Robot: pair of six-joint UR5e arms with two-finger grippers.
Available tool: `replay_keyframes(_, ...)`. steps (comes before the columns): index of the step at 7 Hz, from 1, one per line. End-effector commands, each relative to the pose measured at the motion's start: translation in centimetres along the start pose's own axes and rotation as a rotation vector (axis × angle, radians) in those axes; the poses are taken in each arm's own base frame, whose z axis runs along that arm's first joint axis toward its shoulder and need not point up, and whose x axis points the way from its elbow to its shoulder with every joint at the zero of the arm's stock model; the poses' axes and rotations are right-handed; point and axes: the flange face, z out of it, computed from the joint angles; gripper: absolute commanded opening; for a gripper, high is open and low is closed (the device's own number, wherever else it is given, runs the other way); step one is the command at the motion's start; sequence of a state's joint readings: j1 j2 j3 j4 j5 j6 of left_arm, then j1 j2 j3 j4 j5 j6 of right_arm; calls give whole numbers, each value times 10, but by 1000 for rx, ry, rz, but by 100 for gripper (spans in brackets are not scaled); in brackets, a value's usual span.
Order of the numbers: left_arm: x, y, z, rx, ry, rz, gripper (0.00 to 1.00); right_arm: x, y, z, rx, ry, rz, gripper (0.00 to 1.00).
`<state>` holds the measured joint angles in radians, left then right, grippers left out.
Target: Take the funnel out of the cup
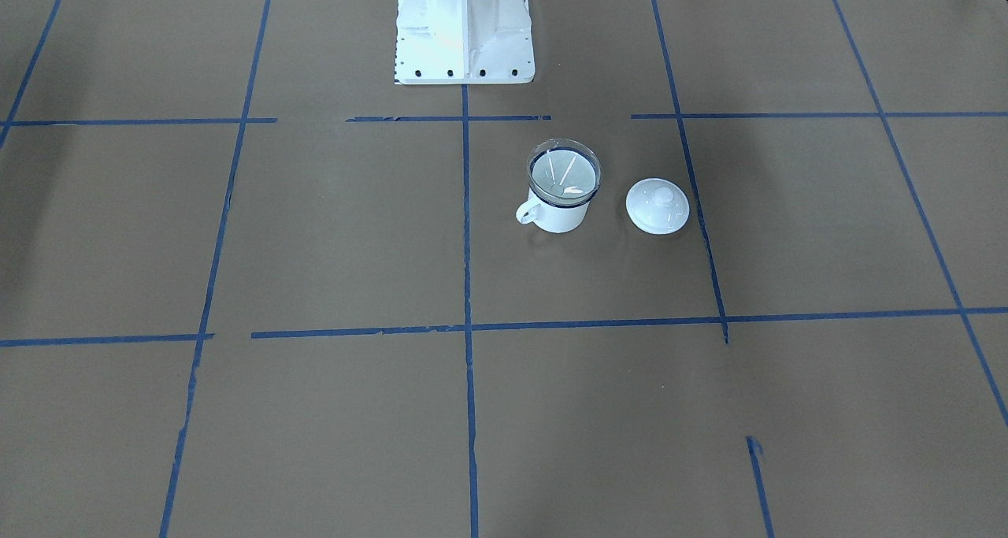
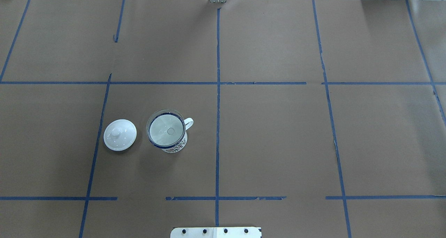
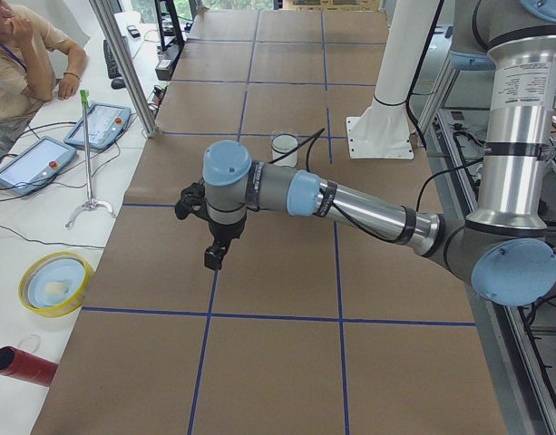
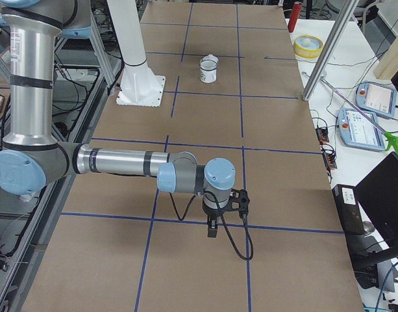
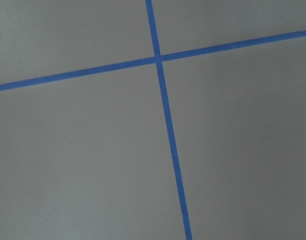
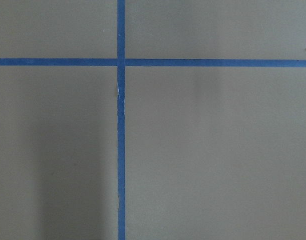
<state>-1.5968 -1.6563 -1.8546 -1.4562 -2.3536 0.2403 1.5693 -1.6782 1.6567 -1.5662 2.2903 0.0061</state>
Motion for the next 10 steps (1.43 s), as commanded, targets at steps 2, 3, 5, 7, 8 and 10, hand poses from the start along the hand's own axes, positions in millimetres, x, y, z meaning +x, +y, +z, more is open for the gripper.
replay_keyframes(2, 13, -37, -19, 101, 14, 80, 100, 0, 0, 0, 0, 0, 0, 100)
replay_keyframes(3, 27, -45, -25, 120, 18, 13, 100, 0, 0, 0, 0, 0, 0, 100)
replay_keyframes(5, 136, -82, 19, 63, 44, -184, 100, 0, 0, 0, 0, 0, 0, 100)
replay_keyframes(7, 257, -123, 45, 33, 111, -349, 100, 0, 0, 0, 0, 0, 0, 100)
replay_keyframes(8, 331, -145, 50, 7, 179, -436, 100, 0, 0, 0, 0, 0, 0, 100)
replay_keyframes(10, 471, -157, 63, -108, 268, -584, 100, 0, 0, 0, 0, 0, 0, 100)
